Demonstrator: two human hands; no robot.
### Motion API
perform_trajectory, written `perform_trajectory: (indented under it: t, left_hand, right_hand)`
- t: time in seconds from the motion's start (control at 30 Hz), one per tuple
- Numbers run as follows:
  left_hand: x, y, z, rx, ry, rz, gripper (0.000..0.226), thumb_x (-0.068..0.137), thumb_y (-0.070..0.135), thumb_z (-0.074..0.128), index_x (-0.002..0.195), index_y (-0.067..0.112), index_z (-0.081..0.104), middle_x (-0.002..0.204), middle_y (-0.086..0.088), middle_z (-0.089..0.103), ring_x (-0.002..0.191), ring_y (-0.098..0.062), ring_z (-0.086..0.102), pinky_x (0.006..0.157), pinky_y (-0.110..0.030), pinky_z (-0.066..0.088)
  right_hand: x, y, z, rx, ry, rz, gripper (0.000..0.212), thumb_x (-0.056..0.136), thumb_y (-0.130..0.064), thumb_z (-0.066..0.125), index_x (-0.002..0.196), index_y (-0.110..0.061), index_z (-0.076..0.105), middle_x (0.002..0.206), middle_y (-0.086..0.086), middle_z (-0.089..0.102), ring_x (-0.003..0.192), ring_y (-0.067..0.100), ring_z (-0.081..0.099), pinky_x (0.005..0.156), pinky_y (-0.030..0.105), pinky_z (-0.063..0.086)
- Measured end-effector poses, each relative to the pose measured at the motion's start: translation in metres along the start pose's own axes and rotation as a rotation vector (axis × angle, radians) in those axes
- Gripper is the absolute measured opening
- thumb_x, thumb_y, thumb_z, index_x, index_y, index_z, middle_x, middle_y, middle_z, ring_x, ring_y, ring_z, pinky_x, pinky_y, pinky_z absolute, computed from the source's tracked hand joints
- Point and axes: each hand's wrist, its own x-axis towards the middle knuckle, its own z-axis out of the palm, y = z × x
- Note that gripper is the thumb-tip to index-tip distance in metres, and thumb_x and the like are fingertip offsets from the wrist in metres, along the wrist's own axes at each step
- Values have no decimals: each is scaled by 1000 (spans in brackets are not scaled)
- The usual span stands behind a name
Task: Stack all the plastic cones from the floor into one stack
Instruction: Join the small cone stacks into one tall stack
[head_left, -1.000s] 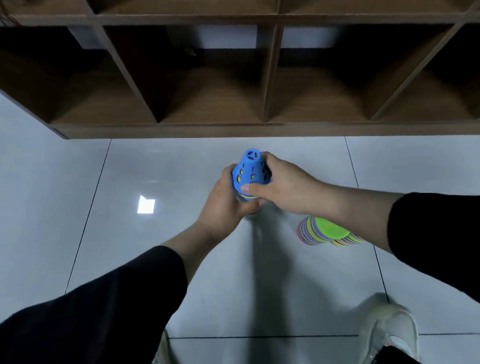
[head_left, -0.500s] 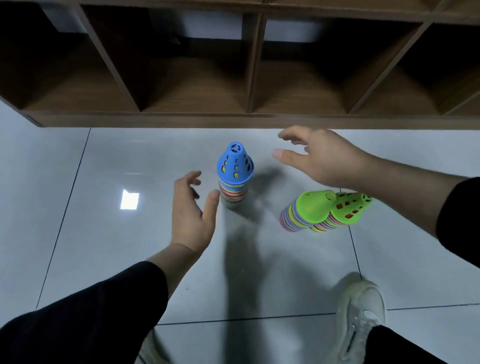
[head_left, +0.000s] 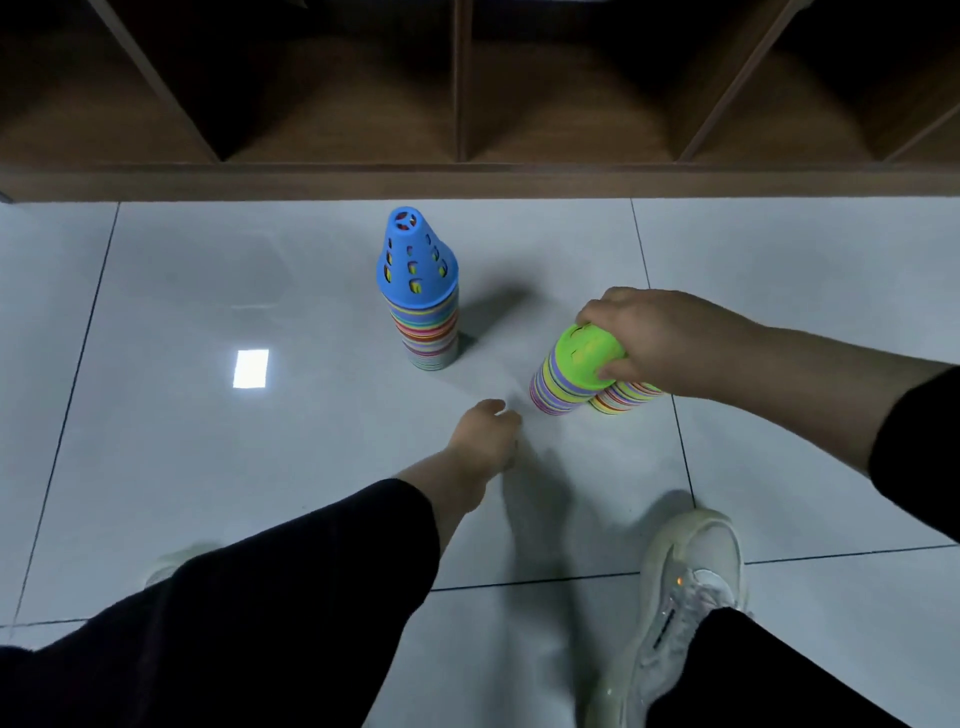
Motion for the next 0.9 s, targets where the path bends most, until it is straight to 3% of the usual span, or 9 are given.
perform_trajectory:
  t: [0.03,0.1,0.2,0.3,0.5,0.7,0.9]
  left_hand:
    - [3,5,5,-24,-1,-13,17,97,6,45,93,21,51,84,-11,47,76,-24,49,66,-32,44]
    - [12,9,11,-56,18,-39,24,99,6,43,82,23,48,83,-4,50,80,-23,53,77,-38,50]
    - [22,13,19,-199,44,-92,18,99,5,42,90,16,52,82,-5,50,82,-22,54,74,-35,48]
    - [28,15,27,-283,81,-135,15,97,4,42,101,11,55,90,-10,50,87,-24,51,80,-36,47]
    - [39,19,41,-380,138,-175,22,96,6,42,82,10,58,81,-8,57,74,-21,52,84,-38,47]
    - [41,28,46,-468,150,-226,21,96,14,41,89,9,60,87,-10,60,79,-26,56,91,-40,45]
    - [38,36,44,-597,128,-235,23,96,24,45,85,9,59,66,-6,59,71,-23,55,97,-39,46]
  right_hand:
    - [4,3,0,2,3,-5,51,85,-38,73,129,-22,53,115,3,56,100,27,59,82,36,47]
    - [11,10,-2,15,7,-17,52,83,-39,74,128,-23,54,115,2,57,100,25,57,78,31,42]
    - [17,19,-4,39,18,-21,53,83,-42,74,128,-24,54,115,1,59,92,19,50,72,27,30]
    - [20,24,-6,65,28,-17,53,83,-43,74,128,-25,54,115,1,59,90,17,45,72,28,30]
    - [21,29,-4,128,46,-23,54,82,-42,76,129,-26,54,114,0,60,89,16,46,72,28,31]
    - [19,33,-6,221,74,-6,48,82,-40,76,123,-30,54,109,-6,61,89,17,50,69,29,32]
    - [14,36,-16,281,103,7,46,81,-39,78,119,-35,52,95,-8,62,76,10,53,58,24,35]
